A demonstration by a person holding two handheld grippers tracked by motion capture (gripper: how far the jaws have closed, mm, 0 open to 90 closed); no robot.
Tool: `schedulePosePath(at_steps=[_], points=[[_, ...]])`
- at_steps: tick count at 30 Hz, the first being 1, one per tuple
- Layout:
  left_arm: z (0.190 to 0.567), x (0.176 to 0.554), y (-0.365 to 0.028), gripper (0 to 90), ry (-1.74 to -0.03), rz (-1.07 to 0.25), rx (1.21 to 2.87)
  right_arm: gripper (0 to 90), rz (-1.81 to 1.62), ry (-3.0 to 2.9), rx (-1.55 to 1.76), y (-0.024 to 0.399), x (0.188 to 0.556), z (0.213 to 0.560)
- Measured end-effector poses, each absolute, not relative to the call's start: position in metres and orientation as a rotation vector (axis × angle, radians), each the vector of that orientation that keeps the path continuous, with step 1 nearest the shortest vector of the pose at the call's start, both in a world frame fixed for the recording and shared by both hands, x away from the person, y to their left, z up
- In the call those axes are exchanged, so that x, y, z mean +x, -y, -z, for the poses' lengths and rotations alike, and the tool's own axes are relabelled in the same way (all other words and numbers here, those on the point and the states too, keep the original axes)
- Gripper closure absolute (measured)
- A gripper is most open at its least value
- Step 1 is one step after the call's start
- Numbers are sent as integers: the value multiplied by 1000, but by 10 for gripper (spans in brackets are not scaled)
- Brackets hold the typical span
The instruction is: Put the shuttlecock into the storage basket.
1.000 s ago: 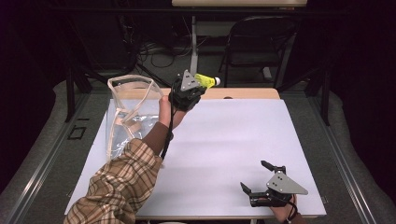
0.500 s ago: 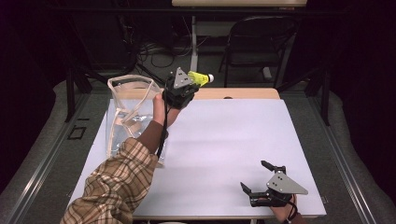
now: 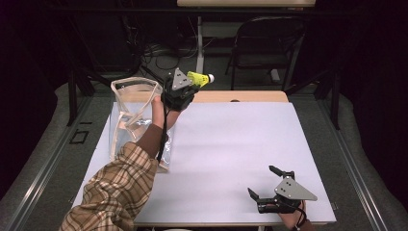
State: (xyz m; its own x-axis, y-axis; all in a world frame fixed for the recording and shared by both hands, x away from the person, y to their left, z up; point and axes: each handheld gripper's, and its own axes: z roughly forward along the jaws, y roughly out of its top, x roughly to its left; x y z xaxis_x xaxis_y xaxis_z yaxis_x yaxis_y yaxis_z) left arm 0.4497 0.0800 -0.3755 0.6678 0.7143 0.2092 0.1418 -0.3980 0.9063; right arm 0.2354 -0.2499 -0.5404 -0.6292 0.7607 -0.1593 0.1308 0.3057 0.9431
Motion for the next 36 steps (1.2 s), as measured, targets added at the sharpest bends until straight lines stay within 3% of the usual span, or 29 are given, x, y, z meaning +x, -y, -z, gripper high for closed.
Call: schedulePosePath(at_steps=[36], points=[[361, 450, -122, 898, -735, -826, 1860, 1, -1341, -1969, 789, 249, 235, 540]])
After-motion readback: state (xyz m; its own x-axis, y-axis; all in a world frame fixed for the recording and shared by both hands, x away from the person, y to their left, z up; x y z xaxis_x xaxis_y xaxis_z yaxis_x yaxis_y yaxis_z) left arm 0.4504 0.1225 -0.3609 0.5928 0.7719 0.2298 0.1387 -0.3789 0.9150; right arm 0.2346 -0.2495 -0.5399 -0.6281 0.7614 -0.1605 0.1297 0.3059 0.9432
